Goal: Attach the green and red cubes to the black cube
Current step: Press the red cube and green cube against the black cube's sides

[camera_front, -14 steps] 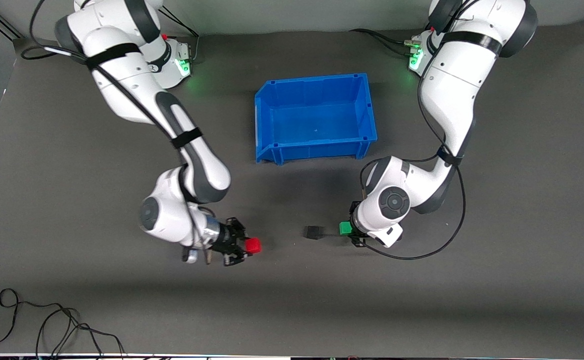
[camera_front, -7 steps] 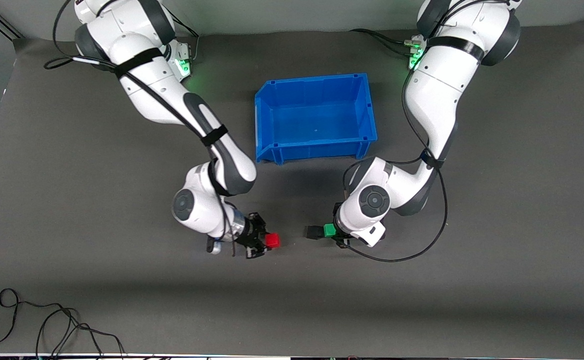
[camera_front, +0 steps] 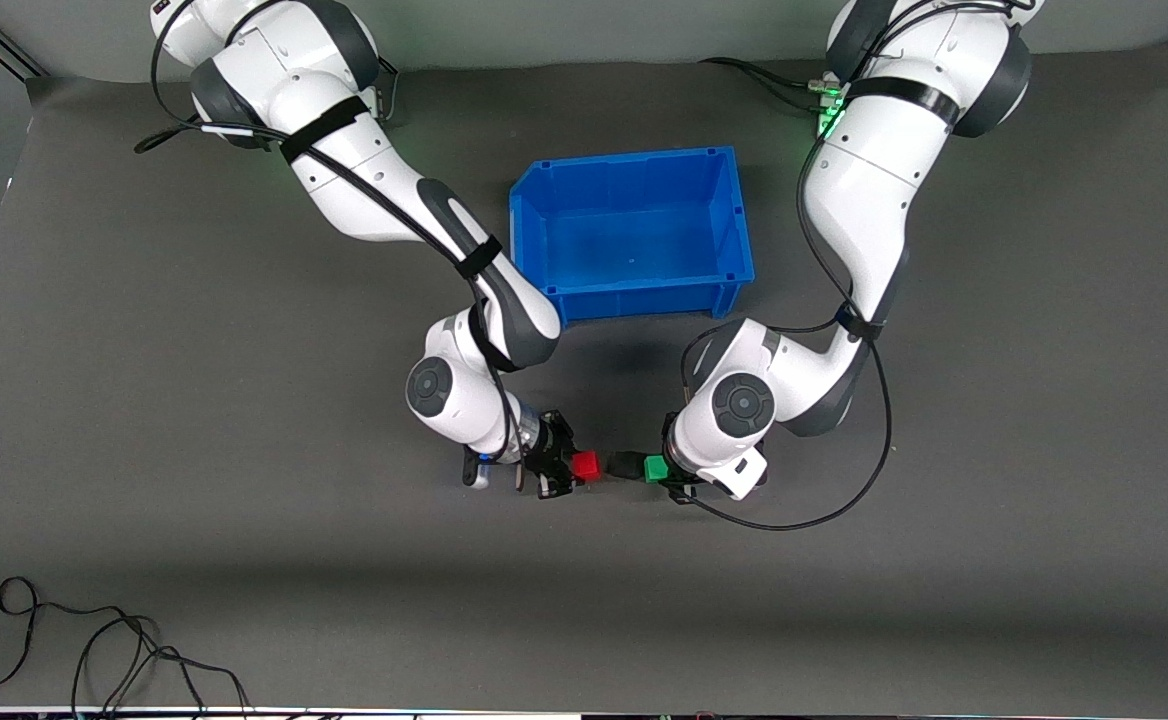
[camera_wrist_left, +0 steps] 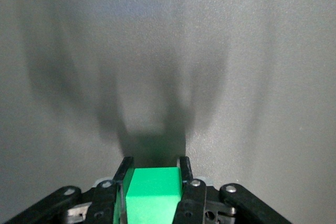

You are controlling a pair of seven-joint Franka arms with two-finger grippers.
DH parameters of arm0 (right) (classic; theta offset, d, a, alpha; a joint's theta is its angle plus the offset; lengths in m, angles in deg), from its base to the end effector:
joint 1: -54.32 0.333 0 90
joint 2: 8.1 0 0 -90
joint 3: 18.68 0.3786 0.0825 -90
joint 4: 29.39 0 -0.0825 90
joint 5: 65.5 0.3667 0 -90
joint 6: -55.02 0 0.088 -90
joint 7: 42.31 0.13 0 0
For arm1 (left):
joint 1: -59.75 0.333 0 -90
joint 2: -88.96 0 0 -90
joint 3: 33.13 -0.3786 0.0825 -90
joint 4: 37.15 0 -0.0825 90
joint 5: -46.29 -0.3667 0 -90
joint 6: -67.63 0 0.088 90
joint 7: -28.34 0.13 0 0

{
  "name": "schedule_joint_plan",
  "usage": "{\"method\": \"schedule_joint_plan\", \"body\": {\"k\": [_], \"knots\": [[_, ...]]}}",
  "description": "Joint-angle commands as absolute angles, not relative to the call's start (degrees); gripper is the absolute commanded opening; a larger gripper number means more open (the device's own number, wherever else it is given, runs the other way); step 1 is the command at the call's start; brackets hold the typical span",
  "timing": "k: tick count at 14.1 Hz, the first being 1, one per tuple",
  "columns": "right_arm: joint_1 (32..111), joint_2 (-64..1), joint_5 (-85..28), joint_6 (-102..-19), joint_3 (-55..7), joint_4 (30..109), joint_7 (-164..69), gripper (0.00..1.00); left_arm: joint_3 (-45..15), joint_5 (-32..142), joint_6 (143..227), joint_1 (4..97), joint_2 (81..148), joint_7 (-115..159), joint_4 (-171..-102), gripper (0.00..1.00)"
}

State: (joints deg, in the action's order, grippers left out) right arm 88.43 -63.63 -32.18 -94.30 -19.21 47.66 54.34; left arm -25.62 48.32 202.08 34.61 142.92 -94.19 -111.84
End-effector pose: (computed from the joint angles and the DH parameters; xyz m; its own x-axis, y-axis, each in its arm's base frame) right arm 0.6726 0.4430 0.1917 0.0435 -0.9078 -0.4171 -0.9900 0.0170 -0.1402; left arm 0.6833 -0.4043 0.2081 -0.0783 0.9829 -0.1669 0.9966 0.0817 0.0140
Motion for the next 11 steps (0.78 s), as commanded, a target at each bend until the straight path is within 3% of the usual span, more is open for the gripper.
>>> {"method": "schedule_joint_plan", "body": {"k": [1, 11], "knots": [[90.4, -64.8, -32.6, -94.7, -20.3, 46.0, 56.7, 0.0, -27.5, 48.3, 201.7, 32.2, 144.9, -95.9, -109.2, 0.0], [92.2, -65.2, -34.6, -98.4, -21.6, 46.1, 61.0, 0.0, -27.5, 48.2, 201.0, 32.2, 144.2, -95.6, -109.1, 0.0]]}}
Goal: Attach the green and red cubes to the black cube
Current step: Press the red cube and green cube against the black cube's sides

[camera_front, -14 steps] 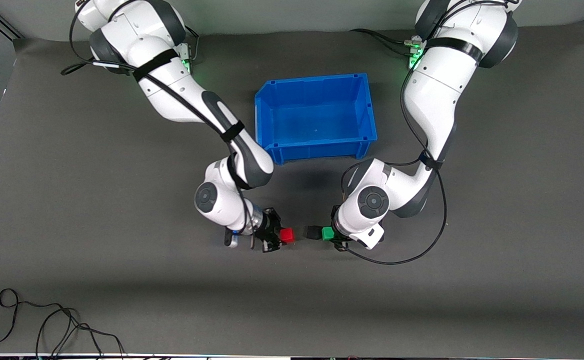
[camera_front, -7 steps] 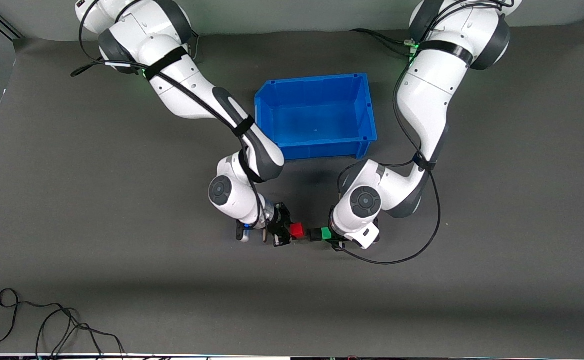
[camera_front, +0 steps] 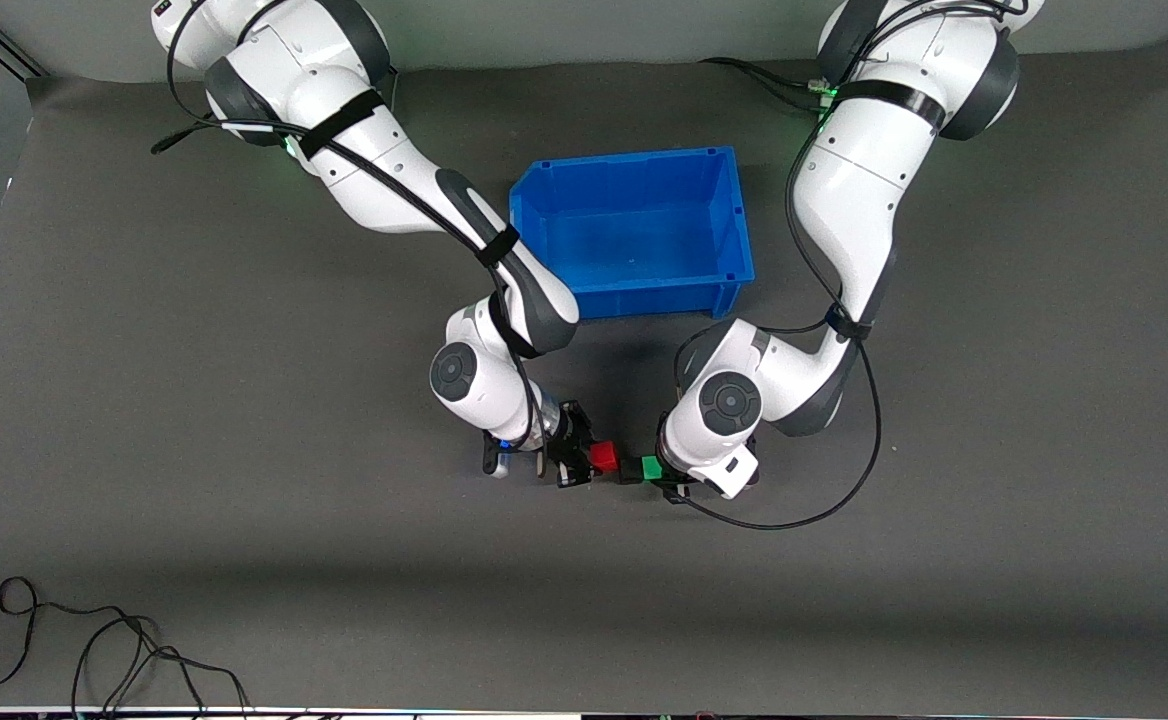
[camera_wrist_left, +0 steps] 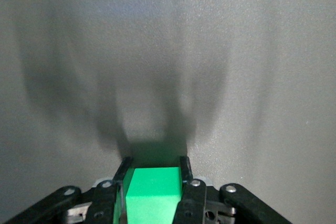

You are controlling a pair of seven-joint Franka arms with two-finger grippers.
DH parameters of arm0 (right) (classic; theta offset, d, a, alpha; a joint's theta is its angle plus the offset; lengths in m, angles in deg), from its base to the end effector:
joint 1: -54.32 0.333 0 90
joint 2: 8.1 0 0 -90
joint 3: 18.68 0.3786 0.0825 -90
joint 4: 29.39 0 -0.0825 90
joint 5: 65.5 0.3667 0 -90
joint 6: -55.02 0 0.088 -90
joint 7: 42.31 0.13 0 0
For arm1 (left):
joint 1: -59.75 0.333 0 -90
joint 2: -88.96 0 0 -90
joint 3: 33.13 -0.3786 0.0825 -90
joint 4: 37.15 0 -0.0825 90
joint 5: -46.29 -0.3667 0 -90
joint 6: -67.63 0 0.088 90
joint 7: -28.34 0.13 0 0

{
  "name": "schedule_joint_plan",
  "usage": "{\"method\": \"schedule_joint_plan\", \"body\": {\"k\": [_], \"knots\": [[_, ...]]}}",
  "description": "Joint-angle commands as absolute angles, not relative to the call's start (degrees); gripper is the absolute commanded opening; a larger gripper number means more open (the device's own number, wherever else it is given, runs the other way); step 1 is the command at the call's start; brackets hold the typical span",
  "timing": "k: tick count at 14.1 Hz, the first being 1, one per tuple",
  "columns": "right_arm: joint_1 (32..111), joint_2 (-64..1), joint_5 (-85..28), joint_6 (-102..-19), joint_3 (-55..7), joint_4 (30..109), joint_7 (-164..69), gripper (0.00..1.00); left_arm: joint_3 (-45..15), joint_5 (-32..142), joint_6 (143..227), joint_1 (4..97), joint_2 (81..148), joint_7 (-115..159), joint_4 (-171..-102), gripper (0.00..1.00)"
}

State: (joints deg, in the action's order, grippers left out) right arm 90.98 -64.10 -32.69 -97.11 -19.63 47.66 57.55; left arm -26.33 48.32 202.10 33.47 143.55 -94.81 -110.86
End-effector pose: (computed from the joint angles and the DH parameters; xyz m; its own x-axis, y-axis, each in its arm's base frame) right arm 0.6593 0.4674 0.1904 0.0316 -0.9078 -0.4182 -0.9861 0.0400 -0.1612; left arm 0.6820 -0.4130 0.2062 -0.0768 0.9837 -0.1628 0.9964 0.0814 0.0221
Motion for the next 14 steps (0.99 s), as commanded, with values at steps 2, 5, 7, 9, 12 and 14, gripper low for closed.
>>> {"method": "schedule_joint_plan", "body": {"k": [2, 5, 7, 9, 12, 14], "knots": [[91.3, -65.6, -34.7, -98.5, -21.8, 45.9, 61.2, 0.0, -27.4, 47.7, 200.5, 32.3, 143.9, -95.1, -109.1, 0.0], [91.1, -67.4, -35.0, -98.4, -22.8, 43.7, 61.2, 0.0, -27.3, 47.8, 200.8, 32.2, 143.8, -95.2, -109.1, 0.0], [91.3, -68.5, -35.1, -98.4, -22.8, 42.5, 61.2, 0.0, -27.3, 47.9, 201.0, 32.2, 143.8, -95.3, -109.1, 0.0], [91.3, -68.8, -35.2, -98.4, -22.9, 41.7, 61.2, 0.0, -27.3, 47.9, 201.0, 32.2, 143.8, -95.5, -109.1, 0.0], [91.7, -69.0, -35.2, -98.4, -22.9, 40.9, 61.2, 0.0, -27.3, 47.9, 201.5, 32.2, 143.9, -95.7, -109.0, 0.0], [91.8, -69.0, -35.2, -98.4, -22.8, 40.8, 61.2, 0.0, -27.3, 47.9, 201.5, 32.2, 143.9, -95.7, -108.9, 0.0]]}}
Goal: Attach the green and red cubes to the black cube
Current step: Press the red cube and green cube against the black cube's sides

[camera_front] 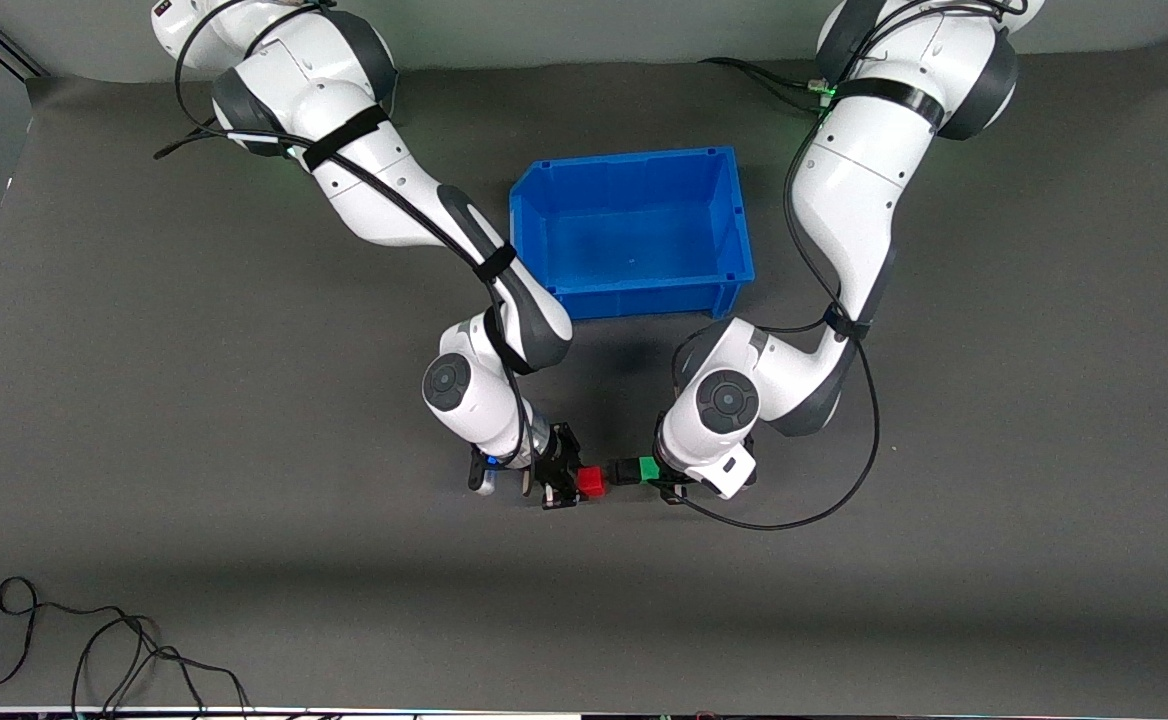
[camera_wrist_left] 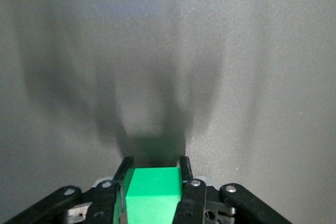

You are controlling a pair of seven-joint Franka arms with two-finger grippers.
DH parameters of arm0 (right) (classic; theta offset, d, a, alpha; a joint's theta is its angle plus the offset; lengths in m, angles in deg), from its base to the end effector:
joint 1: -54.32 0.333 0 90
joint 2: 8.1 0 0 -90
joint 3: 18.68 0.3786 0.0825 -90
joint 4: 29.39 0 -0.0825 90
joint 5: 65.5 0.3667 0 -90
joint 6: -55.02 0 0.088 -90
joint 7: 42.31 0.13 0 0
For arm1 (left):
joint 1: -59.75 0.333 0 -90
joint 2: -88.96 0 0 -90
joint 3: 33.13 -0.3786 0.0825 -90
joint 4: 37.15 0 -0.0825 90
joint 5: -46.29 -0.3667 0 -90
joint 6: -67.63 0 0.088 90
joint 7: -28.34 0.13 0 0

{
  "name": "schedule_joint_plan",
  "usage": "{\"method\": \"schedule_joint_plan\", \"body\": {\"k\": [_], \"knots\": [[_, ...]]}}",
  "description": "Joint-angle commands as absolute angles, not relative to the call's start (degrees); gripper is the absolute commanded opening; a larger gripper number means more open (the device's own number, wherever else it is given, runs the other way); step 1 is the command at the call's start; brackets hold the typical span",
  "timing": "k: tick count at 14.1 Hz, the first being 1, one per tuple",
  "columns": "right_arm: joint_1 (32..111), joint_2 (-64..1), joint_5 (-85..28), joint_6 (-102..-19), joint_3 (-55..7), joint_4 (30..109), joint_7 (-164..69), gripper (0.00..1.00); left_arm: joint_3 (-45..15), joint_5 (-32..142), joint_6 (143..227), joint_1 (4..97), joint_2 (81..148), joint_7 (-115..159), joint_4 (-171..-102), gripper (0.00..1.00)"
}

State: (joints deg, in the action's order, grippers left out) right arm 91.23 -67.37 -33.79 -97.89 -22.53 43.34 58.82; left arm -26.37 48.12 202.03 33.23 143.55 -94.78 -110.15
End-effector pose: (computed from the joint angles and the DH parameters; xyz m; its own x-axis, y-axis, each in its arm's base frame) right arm 0.6848 0.4554 0.1810 0.0237 -0.9205 -0.3899 -0.9746 0.0657 -0.2143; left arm 0.6836 -0.4166 0.2115 -0.0696 0.9836 -0.1664 0.9965 0.0761 0.0334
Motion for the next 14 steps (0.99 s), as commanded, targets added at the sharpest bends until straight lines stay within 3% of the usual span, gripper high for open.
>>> {"method": "schedule_joint_plan", "body": {"k": [1, 6, 7, 10, 12, 13, 14], "knots": [[92.4, -68.9, -35.2, -98.4, -22.8, 40.8, 61.8, 0.0, -27.3, 47.9, 201.5, 32.2, 144.0, -95.8, -108.8, 0.0], [93.1, -68.7, -35.9, -98.4, -22.9, 40.6, 62.5, 0.0, -27.3, 47.9, 201.5, 32.1, 144.1, -95.9, -108.8, 0.0], [93.1, -68.6, -36.0, -98.4, -22.9, 40.6, 62.5, 0.0, -27.3, 47.9, 201.5, 32.2, 144.1, -95.8, -108.8, 0.11], [93.2, -68.5, -36.0, -98.4, -22.9, 40.6, 62.5, 0.0, -27.5, 45.6, 201.4, 32.1, 144.0, -95.4, -108.8, 0.94], [93.1, -68.5, -36.1, -98.4, -23.0, 40.6, 62.5, 0.81, -27.4, 44.4, 201.4, 31.7, 143.9, -95.5, -108.8, 1.0], [93.1, -68.5, -36.9, -98.4, -23.0, 40.6, 62.3, 1.0, -27.4, 44.4, 201.4, 31.8, 143.8, -95.4, -108.8, 1.0], [93.1, -68.5, -39.8, -98.1, -23.0, 40.5, 62.3, 1.0, -27.4, 44.4, 201.4, 31.9, 143.7, -95.4, -108.8, 1.0]]}}
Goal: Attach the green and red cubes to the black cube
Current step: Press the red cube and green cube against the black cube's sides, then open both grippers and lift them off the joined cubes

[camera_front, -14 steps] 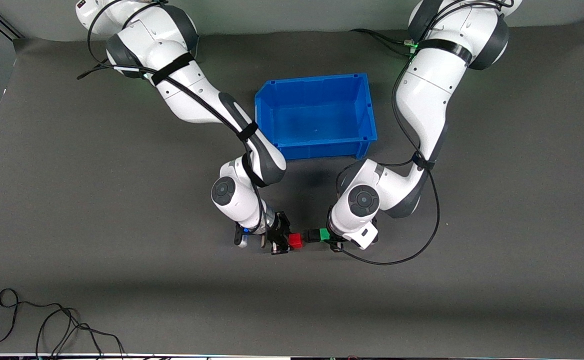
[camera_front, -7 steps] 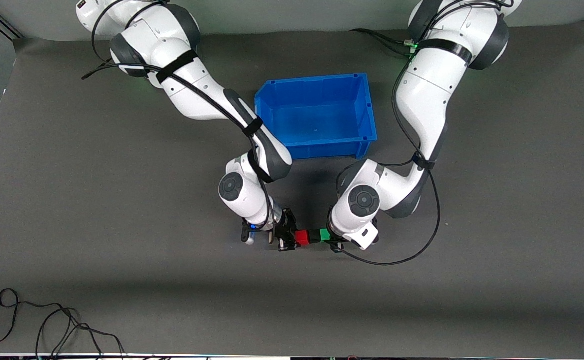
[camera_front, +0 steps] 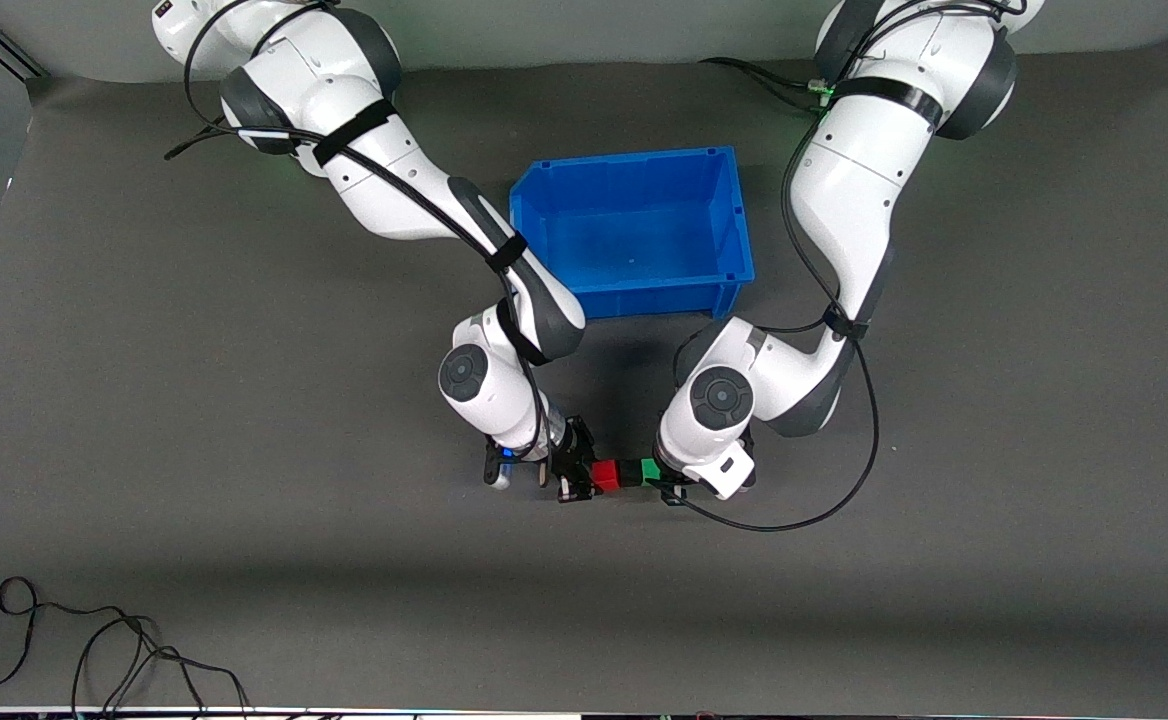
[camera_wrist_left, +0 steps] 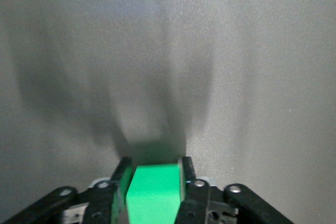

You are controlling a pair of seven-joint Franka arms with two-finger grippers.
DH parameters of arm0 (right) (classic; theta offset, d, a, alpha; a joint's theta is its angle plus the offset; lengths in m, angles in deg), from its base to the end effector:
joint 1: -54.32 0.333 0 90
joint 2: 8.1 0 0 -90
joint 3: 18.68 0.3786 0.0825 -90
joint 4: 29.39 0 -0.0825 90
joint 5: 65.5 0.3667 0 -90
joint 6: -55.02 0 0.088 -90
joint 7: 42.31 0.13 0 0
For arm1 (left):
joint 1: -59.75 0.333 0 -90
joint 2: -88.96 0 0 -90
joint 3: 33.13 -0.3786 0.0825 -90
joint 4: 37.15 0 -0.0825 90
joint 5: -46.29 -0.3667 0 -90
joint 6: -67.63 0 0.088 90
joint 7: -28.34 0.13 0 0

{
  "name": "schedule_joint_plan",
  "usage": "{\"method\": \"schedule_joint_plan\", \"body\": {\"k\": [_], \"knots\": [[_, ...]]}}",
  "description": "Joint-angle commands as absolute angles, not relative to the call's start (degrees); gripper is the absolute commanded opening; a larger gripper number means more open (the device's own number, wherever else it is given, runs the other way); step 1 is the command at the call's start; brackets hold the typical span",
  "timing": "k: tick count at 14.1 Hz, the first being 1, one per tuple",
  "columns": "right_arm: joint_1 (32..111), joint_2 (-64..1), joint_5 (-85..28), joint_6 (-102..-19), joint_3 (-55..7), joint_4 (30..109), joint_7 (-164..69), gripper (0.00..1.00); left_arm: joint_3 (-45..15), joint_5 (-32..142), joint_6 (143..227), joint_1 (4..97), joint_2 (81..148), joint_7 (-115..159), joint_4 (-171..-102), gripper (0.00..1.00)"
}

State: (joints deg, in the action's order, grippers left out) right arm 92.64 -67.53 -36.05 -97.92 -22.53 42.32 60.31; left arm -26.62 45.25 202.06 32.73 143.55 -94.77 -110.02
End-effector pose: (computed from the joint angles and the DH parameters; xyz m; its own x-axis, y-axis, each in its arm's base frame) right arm 0.6765 0.4758 0.1871 0.0569 -0.9233 -0.3797 -0.9718 0.0359 -0.2331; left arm 0.6827 -0.4194 0.2121 -0.0297 0.9906 -0.1336 0.9973 0.0382 0.0620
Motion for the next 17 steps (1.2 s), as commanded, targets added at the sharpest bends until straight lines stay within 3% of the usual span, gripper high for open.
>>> {"method": "schedule_joint_plan", "body": {"k": [1, 5, 7, 13, 17], "knots": [[93.1, -68.3, -42.3, -98.0, -23.0, 40.5, 62.4, 1.0, -27.4, 44.4, 201.4, 31.9, 143.5, -95.3, -108.8, 1.0], [92.2, -66.6, -43.2, -94.2, -23.2, 40.1, 62.0, 1.0, -27.6, 44.4, 200.4, 32.4, 141.9, -95.1, -108.7, 1.0], [91.6, -63.7, -43.2, -87.4, -24.8, 39.5, 61.4, 1.0, -27.4, 43.3, 197.6, 34.9, 137.5, -91.7, -109.7, 1.0], [84.0, -51.0, -43.1, -61.6, -25.4, 36.2, 47.1, 1.0, -26.9, 45.1, 172.1, 43.3, 125.2, -52.6, -111.5, 1.0], [78.3, -41.5, -43.3, -44.4, -25.5, 36.5, 32.2, 1.0, -27.5, 44.0, 170.4, 48.8, 114.2, -26.7, -121.1, 0.99]]}}
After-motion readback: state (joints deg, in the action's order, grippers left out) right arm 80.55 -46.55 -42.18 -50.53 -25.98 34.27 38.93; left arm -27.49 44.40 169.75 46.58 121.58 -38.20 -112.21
